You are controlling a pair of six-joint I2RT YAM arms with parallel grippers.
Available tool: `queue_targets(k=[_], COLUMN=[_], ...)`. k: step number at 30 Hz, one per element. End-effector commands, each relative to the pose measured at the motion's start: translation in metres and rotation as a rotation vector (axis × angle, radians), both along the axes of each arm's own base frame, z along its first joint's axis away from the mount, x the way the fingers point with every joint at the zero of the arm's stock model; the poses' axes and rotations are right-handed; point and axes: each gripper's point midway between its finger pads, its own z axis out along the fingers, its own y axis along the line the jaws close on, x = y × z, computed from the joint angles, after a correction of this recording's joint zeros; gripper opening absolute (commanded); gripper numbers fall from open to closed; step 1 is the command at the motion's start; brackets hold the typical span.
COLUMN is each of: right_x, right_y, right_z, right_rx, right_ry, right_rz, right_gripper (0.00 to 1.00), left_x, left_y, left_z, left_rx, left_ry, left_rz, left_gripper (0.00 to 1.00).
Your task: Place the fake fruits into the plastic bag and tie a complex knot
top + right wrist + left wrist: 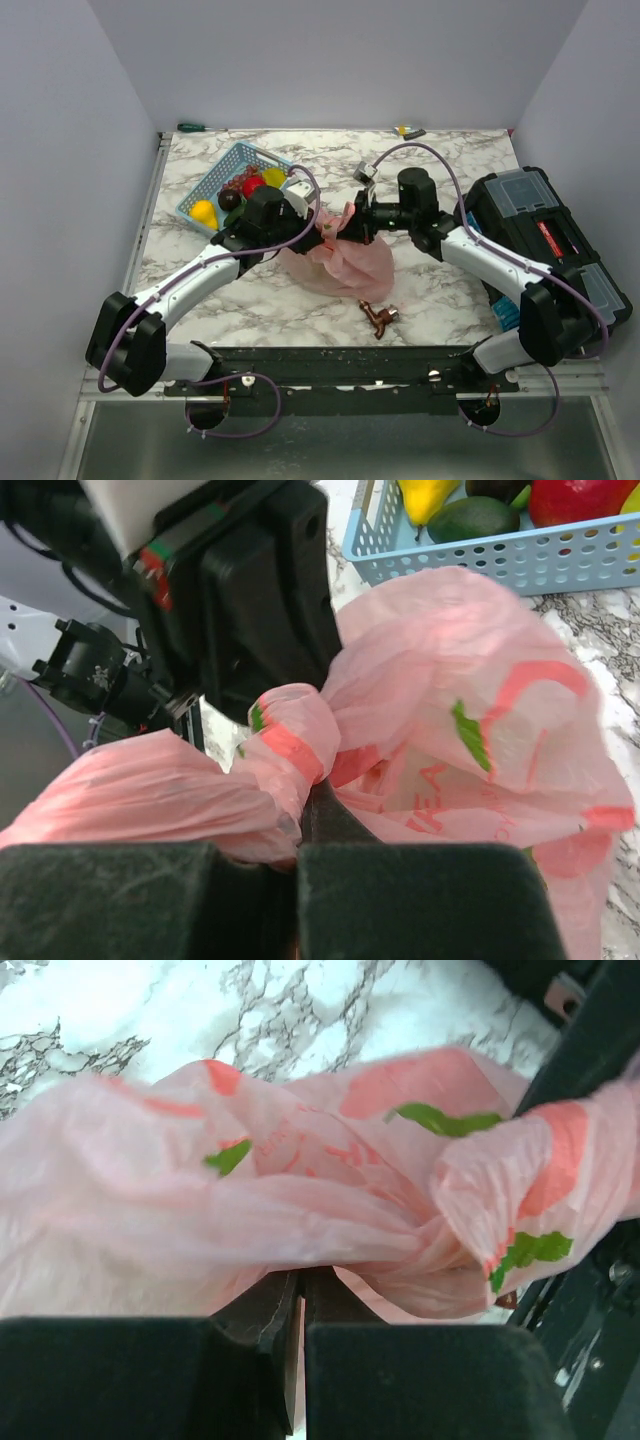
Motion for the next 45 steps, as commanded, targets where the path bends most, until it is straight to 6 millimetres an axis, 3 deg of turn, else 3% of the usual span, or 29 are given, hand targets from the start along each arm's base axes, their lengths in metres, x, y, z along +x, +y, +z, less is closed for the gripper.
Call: queue_targets(k=[1, 7, 11, 15, 16, 17, 18, 20, 21, 23, 27, 32, 34, 41, 43, 45], right_x=[-0.016, -0.019, -0.036, -0.057, -0.057, -0.056, -0.049, -0.035, -0.029, -0.021, 0.002, 0.057, 0.067, 0.087, 0.092, 0.091], right_y=[0.002, 0.011, 0.020, 0.013, 0.012, 0.010, 0.007, -0.005, -0.012, -0.023, -0.048, -0.086, -0.093, -0.113, -0.115, -0.109], right_z=[0.022, 0.028, 0.031, 0.025, 0.025, 0.024, 0.028, 0.037, 0.041, 0.046, 0.059, 0.059, 0.049, 0.035, 0.046, 0.083], right_rx=[0.080, 0.122, 0.144, 0.122, 0.108, 0.083, 0.065, 0.042, 0.028, -0.011, -0.036, -0.056, -0.063, -0.101, -0.072, -0.014], right_ry=[0.014, 0.033, 0.064, 0.080, 0.069, 0.049, 0.017, -0.025, -0.042, -0.067, -0.099, -0.084, -0.055, -0.099, -0.127, -0.198], right_rz=[0.027, 0.016, 0.054, 0.094, 0.100, 0.098, 0.089, 0.077, 0.071, 0.054, -0.016, -0.187, -0.206, -0.310, -0.320, -0.285], right_gripper=[0.01, 0.01, 0.01, 0.01, 0.06, 0.17, 0.28, 0.61, 0.72, 0.85, 0.85, 0.72, 0.68, 0.65, 0.75, 0.95], left_x=[-0.004, -0.034, -0.031, -0.027, -0.029, -0.031, -0.034, -0.034, -0.034, -0.033, -0.030, -0.024, -0.021, -0.017, -0.015, -0.012], left_y=[-0.010, -0.028, -0.030, -0.028, -0.029, -0.030, -0.031, -0.032, -0.031, -0.031, -0.031, -0.028, -0.028, -0.030, -0.029, -0.028], left_z=[0.008, 0.021, 0.035, 0.044, 0.045, 0.045, 0.045, 0.045, 0.044, 0.043, 0.039, 0.031, 0.029, 0.028, 0.026, 0.025], left_rx=[-0.150, -0.291, -0.365, -0.444, -0.451, -0.458, -0.466, -0.474, -0.475, -0.476, -0.473, -0.457, -0.453, -0.445, -0.436, -0.429], left_ry=[0.045, 0.075, 0.093, 0.138, 0.143, 0.150, 0.158, 0.167, 0.167, 0.168, 0.173, 0.184, 0.187, 0.192, 0.195, 0.191], left_rz=[-0.048, -0.181, -0.160, -0.162, -0.179, -0.196, -0.213, -0.219, -0.215, -0.208, -0.185, -0.140, -0.133, -0.122, -0.110, -0.096], left_gripper=[0.00, 0.00, 0.00, 0.00, 0.00, 0.00, 0.00, 0.00, 0.00, 0.00, 0.00, 0.00, 0.00, 0.00, 0.00, 0.00])
